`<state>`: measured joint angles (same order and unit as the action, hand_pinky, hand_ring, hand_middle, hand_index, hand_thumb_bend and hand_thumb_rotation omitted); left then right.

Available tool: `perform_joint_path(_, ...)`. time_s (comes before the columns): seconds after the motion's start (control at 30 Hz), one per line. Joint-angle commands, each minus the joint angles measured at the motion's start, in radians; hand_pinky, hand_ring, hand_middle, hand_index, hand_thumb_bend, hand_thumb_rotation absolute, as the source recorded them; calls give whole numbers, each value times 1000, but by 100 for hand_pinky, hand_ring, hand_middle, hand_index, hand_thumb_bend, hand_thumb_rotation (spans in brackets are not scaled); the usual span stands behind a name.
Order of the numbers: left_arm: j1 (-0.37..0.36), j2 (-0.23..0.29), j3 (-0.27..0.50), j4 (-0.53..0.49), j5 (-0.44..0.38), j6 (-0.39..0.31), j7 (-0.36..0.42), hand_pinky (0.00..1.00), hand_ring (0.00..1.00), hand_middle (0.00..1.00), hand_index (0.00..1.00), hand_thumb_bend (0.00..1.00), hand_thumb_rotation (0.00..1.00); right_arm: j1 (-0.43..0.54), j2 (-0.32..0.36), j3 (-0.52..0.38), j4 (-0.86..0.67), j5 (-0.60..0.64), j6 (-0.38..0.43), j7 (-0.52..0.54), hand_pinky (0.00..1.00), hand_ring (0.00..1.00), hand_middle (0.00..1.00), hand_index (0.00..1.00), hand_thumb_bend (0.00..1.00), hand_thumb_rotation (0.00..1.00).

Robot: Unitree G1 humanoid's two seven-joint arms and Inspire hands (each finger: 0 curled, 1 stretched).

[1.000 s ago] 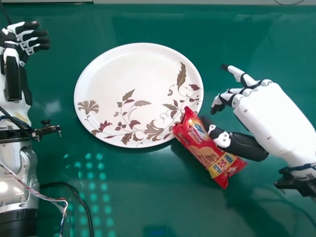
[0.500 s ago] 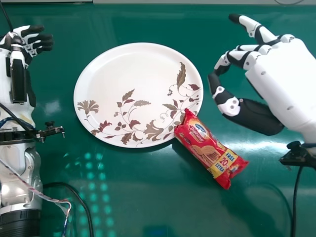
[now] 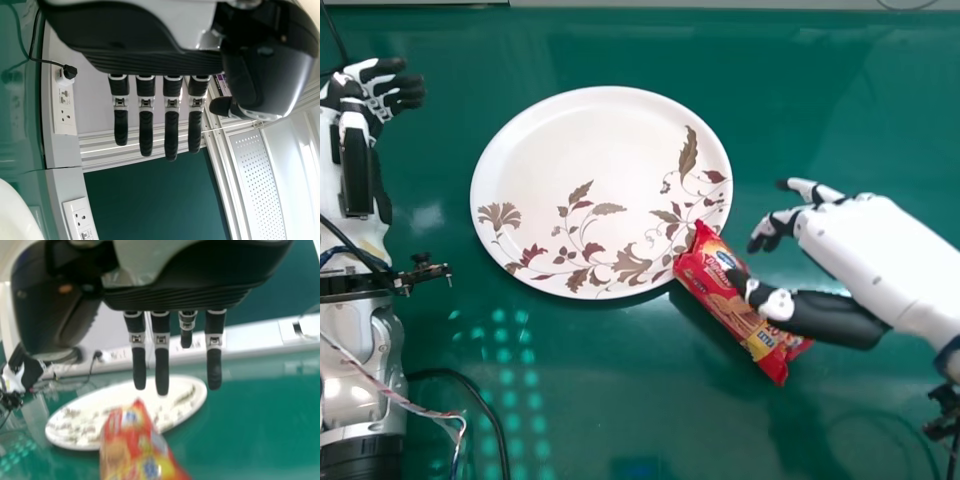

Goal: Pick up biscuit and place it in the plate

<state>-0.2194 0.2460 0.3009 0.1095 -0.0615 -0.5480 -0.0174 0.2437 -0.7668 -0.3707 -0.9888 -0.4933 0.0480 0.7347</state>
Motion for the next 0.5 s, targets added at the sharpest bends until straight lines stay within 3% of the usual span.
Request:
perform_joint_path(0.0, 21, 0, 3, -18, 4, 5, 8, 64, 63, 63, 68, 9, 22, 73, 39, -12, -50, -32, 16, 21, 55, 65, 71, 73, 92, 57)
perform_joint_path(0.13, 22, 0, 2, -18, 3, 7, 8, 64, 63, 63, 68, 9, 23, 151, 107, -4, -58, -96, -9, 31, 66, 76, 81, 83, 100, 61)
perform_joint_path(0.47, -4, 9, 1, 43, -14, -35, -19, 64, 63, 64, 69, 10, 24, 260, 296, 49, -58, -223, -108, -30, 79, 93, 98, 98, 100, 62)
